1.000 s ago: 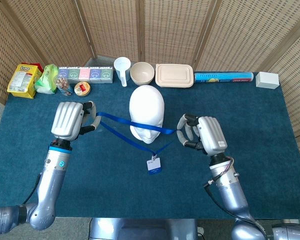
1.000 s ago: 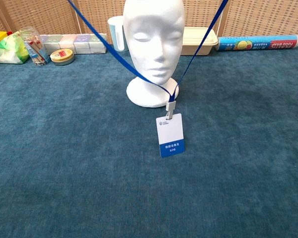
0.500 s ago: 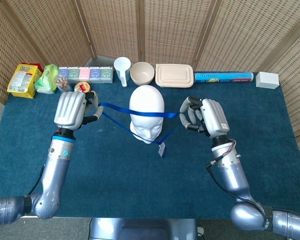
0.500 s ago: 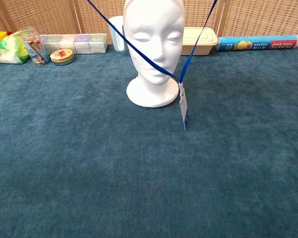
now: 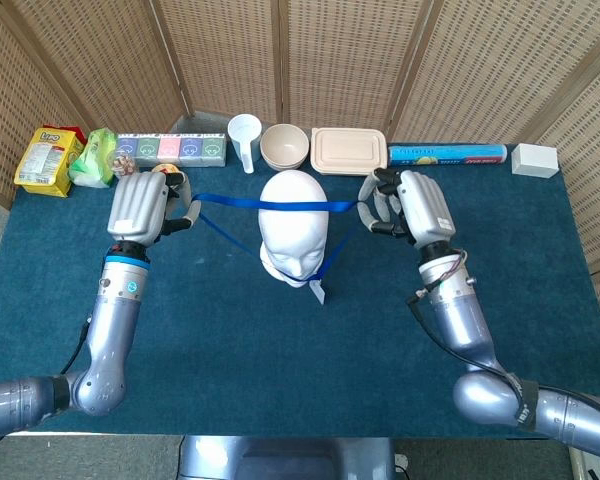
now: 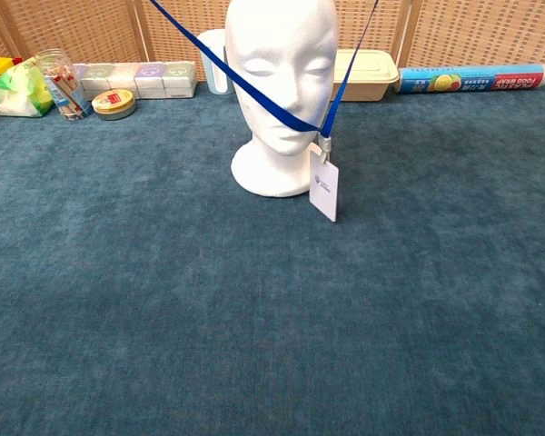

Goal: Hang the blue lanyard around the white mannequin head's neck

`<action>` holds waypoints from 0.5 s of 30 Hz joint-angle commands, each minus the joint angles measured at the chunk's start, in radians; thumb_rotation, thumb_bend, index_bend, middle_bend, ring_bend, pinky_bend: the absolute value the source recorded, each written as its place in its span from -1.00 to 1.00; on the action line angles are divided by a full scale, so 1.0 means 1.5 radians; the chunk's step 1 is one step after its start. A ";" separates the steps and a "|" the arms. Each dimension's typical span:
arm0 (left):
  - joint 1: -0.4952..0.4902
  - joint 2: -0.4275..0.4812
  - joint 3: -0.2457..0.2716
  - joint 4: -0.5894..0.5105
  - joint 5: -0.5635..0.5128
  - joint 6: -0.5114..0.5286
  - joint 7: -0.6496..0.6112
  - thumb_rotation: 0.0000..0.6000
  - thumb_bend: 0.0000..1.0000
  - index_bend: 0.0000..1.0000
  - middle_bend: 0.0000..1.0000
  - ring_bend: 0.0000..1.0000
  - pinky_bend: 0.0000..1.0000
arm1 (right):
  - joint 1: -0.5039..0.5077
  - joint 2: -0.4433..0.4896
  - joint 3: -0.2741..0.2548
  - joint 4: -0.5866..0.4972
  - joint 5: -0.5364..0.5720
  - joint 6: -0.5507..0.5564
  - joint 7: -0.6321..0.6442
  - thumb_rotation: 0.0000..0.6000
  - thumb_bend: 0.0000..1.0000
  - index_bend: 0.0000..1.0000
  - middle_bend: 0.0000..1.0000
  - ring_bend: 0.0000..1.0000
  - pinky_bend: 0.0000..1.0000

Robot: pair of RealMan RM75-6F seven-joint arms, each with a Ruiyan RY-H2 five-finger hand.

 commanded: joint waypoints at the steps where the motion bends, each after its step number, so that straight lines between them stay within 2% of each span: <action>1: -0.006 -0.005 0.000 0.012 -0.007 -0.004 -0.006 0.85 -0.19 0.38 1.00 1.00 1.00 | 0.012 0.001 0.001 0.012 0.011 -0.007 -0.003 0.99 -0.05 0.26 0.68 1.00 1.00; 15: -0.044 -0.040 -0.002 0.088 -0.058 -0.027 -0.013 0.86 -0.19 0.38 1.00 1.00 1.00 | 0.085 -0.016 -0.010 0.106 0.076 -0.051 -0.025 1.00 -0.05 0.27 0.69 1.00 1.00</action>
